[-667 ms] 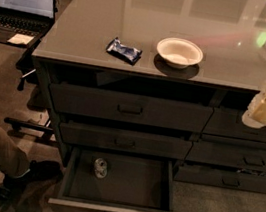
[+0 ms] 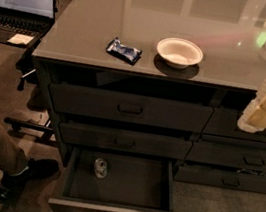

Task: Pick 7up can from bottom drawer and place on counter

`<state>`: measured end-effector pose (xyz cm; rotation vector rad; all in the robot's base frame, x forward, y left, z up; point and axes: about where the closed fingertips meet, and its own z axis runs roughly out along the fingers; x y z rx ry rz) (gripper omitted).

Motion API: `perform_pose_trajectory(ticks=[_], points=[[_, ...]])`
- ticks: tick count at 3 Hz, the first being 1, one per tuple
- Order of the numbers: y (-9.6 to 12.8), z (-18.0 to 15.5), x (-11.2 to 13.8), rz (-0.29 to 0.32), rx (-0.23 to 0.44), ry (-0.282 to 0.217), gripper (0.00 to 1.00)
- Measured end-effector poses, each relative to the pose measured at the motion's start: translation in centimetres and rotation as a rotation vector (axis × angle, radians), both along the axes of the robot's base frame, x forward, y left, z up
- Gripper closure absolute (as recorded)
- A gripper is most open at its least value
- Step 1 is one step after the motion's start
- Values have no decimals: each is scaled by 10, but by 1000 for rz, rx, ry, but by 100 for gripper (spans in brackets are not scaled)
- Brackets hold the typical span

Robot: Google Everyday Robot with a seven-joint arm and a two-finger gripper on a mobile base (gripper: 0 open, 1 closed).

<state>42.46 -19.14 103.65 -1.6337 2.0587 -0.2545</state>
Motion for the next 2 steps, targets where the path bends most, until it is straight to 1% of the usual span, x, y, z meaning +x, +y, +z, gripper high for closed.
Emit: perform_pose_trajectory(ticks=[1, 2], points=[[-4, -34, 3, -15, 63, 0, 0], [-2, -100, 5, -51, 177, 37, 0]])
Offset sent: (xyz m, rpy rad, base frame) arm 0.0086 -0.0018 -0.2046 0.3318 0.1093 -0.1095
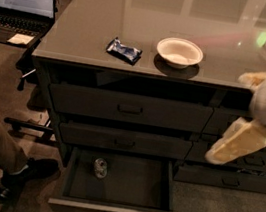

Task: Pick 7up can from bottom drawer and place on counter

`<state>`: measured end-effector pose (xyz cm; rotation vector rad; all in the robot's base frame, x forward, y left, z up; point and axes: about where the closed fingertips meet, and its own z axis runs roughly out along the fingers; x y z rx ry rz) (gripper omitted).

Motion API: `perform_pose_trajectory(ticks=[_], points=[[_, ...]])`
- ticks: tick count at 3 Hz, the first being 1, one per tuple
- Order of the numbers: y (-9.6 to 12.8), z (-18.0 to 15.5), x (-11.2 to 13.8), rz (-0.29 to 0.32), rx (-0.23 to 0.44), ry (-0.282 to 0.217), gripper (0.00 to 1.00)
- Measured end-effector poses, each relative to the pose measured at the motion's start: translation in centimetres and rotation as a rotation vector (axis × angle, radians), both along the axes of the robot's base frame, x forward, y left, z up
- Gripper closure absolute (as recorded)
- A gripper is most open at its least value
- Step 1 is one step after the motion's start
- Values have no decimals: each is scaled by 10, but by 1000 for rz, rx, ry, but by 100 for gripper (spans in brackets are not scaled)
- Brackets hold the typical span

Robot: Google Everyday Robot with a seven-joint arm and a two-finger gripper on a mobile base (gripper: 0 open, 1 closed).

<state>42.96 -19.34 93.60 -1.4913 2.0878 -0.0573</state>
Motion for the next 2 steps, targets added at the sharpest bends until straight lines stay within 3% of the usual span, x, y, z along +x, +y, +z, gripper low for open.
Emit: perform_pose_trajectory(ticks=[2], points=[[31, -157, -12, -61, 265, 111, 0]])
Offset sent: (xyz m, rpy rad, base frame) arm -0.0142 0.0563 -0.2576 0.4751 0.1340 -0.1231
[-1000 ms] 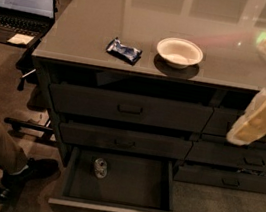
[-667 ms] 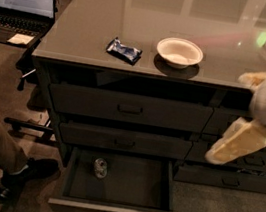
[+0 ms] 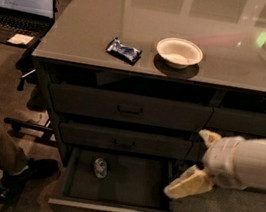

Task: Pick 7up can from bottom drawer and place on counter

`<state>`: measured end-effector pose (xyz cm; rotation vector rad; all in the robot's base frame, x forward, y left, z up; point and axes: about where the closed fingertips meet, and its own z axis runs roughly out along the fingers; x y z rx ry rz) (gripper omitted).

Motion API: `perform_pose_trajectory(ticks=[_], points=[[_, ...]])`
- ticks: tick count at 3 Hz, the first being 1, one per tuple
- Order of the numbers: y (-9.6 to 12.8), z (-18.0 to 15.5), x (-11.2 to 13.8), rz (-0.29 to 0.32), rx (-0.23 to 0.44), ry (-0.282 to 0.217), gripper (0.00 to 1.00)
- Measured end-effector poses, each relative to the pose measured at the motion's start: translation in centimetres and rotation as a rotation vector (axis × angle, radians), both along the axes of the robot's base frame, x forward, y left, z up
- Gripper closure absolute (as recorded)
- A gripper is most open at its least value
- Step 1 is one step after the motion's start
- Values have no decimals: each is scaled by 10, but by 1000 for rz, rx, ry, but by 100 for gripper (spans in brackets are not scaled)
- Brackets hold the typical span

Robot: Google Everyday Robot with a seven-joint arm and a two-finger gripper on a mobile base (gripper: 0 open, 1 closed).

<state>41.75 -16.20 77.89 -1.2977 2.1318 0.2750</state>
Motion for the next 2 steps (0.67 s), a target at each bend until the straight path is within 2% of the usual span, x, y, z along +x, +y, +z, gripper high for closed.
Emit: perform_pose_trajectory(ticks=[1, 2], points=[[23, -90, -23, -41, 169, 49, 0], [42, -144, -32, -141, 344, 24, 0]])
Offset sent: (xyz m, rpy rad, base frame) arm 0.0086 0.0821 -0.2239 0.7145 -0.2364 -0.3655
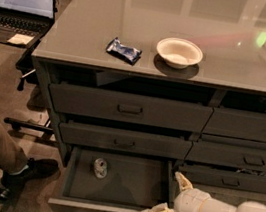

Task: Pick 7up can from bottom drawer and place on counter

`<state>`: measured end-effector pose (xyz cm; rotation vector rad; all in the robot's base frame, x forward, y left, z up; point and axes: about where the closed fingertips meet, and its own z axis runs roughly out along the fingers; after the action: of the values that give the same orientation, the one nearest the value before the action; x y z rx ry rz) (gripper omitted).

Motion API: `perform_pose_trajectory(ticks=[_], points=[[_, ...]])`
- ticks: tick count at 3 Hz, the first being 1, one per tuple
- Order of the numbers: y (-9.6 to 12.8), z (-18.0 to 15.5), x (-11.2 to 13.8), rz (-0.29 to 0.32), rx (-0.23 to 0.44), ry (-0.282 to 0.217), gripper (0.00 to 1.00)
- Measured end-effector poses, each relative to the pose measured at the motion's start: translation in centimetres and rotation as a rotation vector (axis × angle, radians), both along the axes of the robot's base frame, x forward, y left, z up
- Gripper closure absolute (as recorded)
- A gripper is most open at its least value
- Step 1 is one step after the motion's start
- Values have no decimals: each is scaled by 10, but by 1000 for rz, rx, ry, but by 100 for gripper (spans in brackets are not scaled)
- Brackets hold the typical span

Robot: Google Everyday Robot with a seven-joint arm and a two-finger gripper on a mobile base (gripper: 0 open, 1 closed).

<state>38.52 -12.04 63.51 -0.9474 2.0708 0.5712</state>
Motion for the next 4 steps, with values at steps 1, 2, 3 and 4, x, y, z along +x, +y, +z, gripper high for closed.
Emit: perform_pose_trajectory(ticks=[1, 2, 3, 4], points=[[2, -8, 9, -80, 74, -39, 0], [2, -8, 9, -80, 74, -39, 0], [3, -7, 9, -83, 82, -56, 0], [14, -46, 17, -65, 67, -35, 0]])
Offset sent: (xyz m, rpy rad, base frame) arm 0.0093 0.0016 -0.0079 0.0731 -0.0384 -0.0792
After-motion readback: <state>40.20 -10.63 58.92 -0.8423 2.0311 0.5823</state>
